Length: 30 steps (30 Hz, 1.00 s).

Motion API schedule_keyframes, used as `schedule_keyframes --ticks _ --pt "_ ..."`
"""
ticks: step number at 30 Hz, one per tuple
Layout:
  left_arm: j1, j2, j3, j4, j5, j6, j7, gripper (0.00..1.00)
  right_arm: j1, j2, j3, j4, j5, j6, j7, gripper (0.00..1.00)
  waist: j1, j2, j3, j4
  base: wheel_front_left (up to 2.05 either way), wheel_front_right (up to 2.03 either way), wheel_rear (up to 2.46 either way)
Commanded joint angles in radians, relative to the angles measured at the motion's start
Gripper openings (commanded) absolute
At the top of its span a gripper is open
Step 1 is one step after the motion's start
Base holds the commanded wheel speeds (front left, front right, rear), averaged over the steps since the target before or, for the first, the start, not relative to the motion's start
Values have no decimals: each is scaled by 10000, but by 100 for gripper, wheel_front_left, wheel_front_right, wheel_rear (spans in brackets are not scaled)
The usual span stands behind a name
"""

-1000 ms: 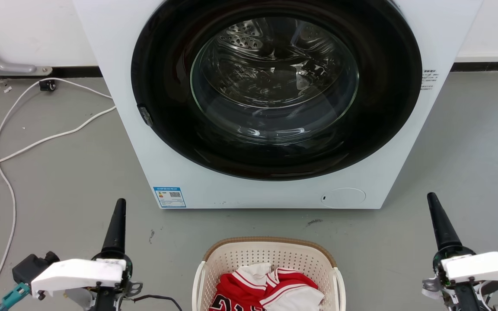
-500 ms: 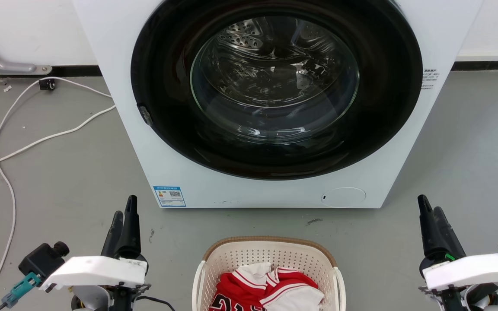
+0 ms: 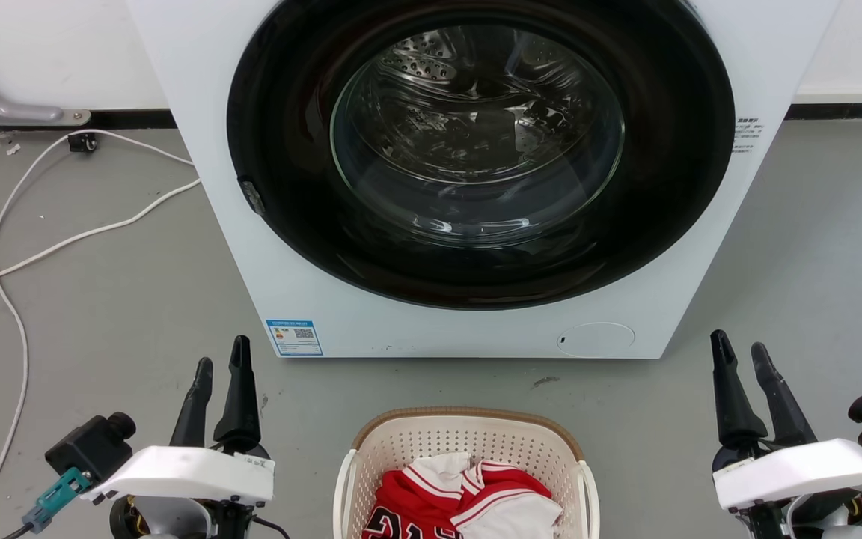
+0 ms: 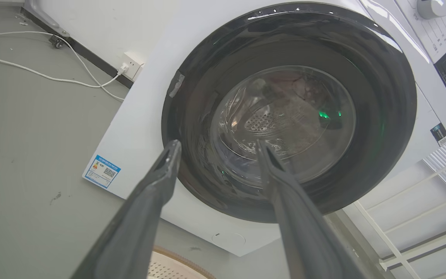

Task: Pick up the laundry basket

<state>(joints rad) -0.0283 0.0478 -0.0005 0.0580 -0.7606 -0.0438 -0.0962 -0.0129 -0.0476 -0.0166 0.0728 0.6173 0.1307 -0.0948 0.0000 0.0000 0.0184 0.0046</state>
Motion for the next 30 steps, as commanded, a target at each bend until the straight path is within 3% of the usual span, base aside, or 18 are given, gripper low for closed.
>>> schedule_keyframes --ticks 1,30 --pt "-14 25 -59 -195 325 -19 -100 100 -12 -39 39 -205 -366 0 -106 100 0 0 8 8 0 0 0" --pt "277 31 -531 -403 3722 -63 -876 100 359 -41 133 -585 -4191 0 -880 100 0 0 73 31 0 0 0"
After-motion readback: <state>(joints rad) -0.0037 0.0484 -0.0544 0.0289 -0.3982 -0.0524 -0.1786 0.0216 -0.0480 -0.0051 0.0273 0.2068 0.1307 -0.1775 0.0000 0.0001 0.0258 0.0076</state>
